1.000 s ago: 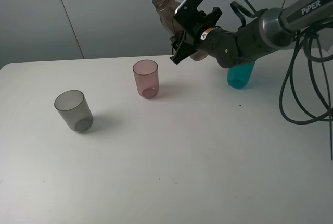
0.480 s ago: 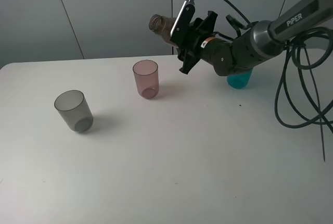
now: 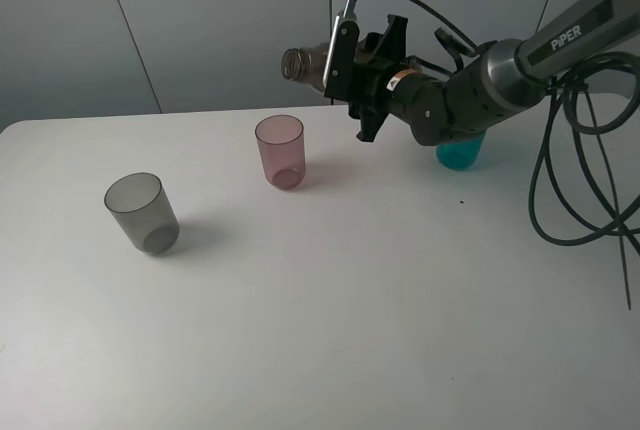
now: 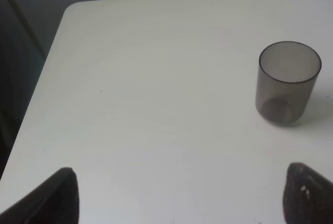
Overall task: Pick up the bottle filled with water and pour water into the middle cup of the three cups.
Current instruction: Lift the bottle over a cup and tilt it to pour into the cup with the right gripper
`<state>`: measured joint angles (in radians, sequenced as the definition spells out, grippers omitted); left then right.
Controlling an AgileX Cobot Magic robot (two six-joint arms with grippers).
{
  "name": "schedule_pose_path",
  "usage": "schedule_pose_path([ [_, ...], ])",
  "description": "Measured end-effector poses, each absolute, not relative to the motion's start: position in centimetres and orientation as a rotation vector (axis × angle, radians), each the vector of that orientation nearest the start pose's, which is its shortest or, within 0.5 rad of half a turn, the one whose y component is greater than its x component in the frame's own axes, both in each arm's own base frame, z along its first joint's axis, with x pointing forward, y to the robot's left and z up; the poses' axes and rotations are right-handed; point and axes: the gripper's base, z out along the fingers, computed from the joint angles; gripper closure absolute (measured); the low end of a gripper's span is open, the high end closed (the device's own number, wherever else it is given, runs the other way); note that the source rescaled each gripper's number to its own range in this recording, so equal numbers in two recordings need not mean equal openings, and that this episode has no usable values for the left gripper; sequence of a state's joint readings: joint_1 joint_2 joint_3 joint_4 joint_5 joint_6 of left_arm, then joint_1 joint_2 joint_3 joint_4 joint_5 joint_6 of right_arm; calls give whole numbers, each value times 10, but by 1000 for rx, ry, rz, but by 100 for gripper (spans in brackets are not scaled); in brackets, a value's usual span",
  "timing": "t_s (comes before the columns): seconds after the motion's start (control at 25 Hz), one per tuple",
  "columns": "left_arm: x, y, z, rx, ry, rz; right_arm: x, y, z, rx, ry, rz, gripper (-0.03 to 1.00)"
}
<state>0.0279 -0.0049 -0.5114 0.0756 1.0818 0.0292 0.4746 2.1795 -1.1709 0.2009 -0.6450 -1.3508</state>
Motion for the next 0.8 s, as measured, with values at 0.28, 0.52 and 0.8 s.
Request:
schedule_pose_path([
  [0.28, -8, 6, 279, -4, 2049, 126, 405, 194, 121, -1381, 1313, -642, 95],
  [0.52, -8, 6, 279, 0, 2049, 128, 407, 195, 121, -1394, 1319, -635, 95],
  [0.8, -8, 6, 279, 0, 2049, 128, 414, 199, 113, -1402, 1325, -630, 95],
])
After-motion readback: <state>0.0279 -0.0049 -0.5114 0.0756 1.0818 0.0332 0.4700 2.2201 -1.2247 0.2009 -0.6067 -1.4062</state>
